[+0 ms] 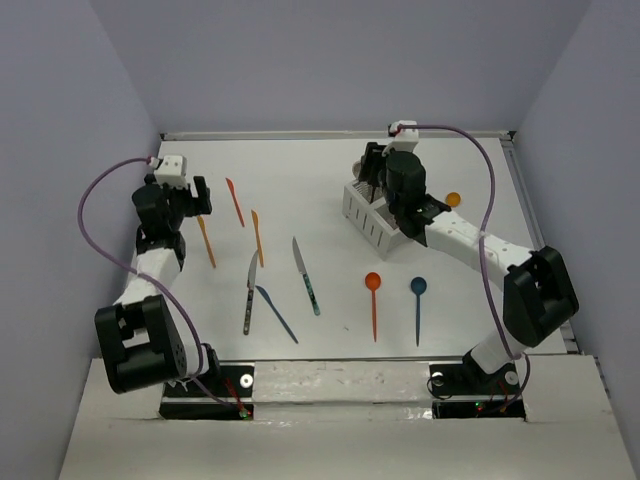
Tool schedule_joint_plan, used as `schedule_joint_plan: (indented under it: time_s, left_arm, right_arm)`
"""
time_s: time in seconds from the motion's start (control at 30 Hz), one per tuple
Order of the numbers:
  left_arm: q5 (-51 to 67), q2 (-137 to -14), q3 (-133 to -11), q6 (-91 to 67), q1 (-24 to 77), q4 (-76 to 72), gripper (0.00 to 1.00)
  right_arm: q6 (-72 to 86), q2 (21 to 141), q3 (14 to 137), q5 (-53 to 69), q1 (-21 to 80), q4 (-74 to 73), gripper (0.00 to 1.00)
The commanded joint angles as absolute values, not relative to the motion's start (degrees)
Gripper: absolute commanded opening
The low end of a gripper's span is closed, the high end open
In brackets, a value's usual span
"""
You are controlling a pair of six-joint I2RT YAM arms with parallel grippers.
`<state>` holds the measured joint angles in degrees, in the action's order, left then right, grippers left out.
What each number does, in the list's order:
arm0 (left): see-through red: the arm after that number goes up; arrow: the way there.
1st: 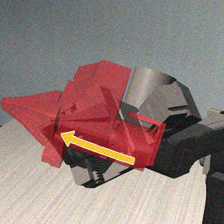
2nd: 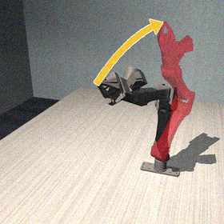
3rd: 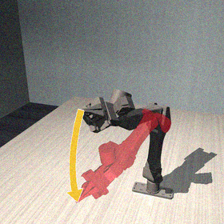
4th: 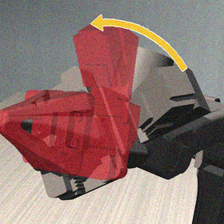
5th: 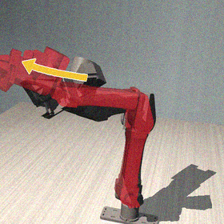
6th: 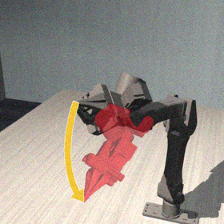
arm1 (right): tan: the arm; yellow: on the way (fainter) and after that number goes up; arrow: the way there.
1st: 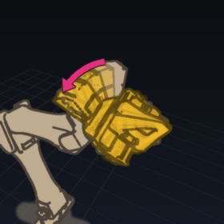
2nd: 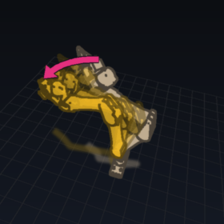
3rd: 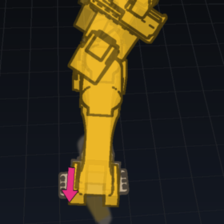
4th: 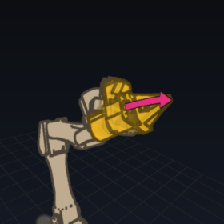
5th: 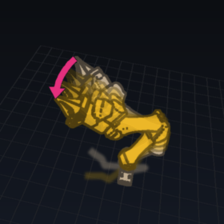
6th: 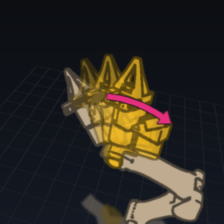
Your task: Sort the eating utensils into containers
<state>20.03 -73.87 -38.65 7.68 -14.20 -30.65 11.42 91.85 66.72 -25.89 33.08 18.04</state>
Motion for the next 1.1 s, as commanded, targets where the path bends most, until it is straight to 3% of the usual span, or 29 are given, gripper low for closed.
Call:
schedule_joint_plan:
  time_s: [0.0, 0.13, 0.27, 0.7, 0.93, 1.07]
  left_arm:
    - [9.6, -79.96, -52.78, 13.09, -10.11, -10.25, 0.85]
    - [7.12, -87.7, -59.31, 16.6, -10.98, 2.23, 0.83]
    - [10.53, -96.92, -64.77, 19.24, -11.25, 15.61, 0.73]
    - [8.44, -100.81, -63.99, 16.0, -8.8, 16.0, 0.73]
    - [5.28, -102.48, -62.32, 16.61, -8.44, 16.87, 0.66]
    - [4.31, -103.71, -61.61, 17.92, -8.35, 17.58, 0.52]
  right_arm:
    - [12.48, 88.08, 69.79, -22.78, 33.22, 11.35, 0.6]
    - [16.07, 86.05, 69.26, -22.06, 33.22, 6.09, 0.6]
    - [18.89, 85.69, 69.52, -20.57, 33.22, 0.8, 0.6]
    - [18.46, 86.31, 65.13, -20.39, 33.22, 0.18, 0.61]
    - [17.05, 84.91, 63.63, -21.62, 33.22, 0.18, 0.61]
    - [16.79, 84.11, 63.19, -22.85, 33.22, 0.18, 0.61]
